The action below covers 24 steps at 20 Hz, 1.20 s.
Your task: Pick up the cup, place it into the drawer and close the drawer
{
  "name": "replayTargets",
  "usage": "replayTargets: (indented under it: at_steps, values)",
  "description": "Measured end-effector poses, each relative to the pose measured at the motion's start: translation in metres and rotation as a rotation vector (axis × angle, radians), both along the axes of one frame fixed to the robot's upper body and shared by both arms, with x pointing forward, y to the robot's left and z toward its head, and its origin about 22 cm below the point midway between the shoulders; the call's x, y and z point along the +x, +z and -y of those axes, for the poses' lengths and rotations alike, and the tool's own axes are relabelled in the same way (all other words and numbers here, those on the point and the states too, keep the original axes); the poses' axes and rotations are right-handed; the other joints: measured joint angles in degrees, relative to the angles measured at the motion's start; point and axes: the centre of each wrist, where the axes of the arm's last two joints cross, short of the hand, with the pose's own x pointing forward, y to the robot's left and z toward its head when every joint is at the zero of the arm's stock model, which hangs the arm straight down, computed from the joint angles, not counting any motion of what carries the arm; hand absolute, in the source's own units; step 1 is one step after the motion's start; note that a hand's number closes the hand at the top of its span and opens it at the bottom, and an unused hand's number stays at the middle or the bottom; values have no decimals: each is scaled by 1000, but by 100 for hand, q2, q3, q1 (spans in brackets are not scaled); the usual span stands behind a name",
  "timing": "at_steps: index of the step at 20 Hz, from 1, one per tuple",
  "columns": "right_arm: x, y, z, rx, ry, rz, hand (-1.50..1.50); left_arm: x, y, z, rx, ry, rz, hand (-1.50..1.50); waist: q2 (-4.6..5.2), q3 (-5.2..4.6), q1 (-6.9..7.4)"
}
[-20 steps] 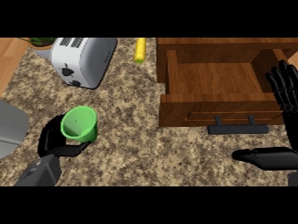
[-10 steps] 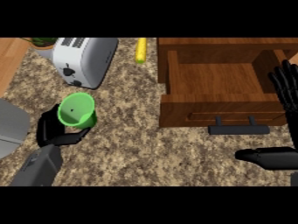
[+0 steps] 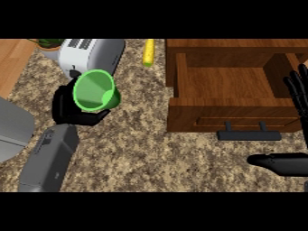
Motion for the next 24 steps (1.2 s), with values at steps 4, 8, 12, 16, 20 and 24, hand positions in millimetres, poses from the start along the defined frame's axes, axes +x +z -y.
replayTargets:
  at_steps: [4,8,12,16,20,24]
  values:
    - [-2,-1,7,0,-2,-4,-150,18,40,33,42,-43,52,150,-5,2,11]
    - [-3,1,3,-2,-4,-9,-150,29,86,70,76,-85,78,150,-4,0,0]
    - [-1,3,8,4,-7,-2,-150,37,132,103,117,-112,92,150,9,0,-30]
    - [-3,2,5,4,-4,6,-150,45,168,134,165,-121,80,150,24,-2,-74]
    - [-5,-4,7,0,3,7,-150,54,193,156,203,-111,70,150,37,-3,-100]
    - [0,-3,4,5,10,5,-150,62,210,180,213,-110,26,150,48,-3,-137]
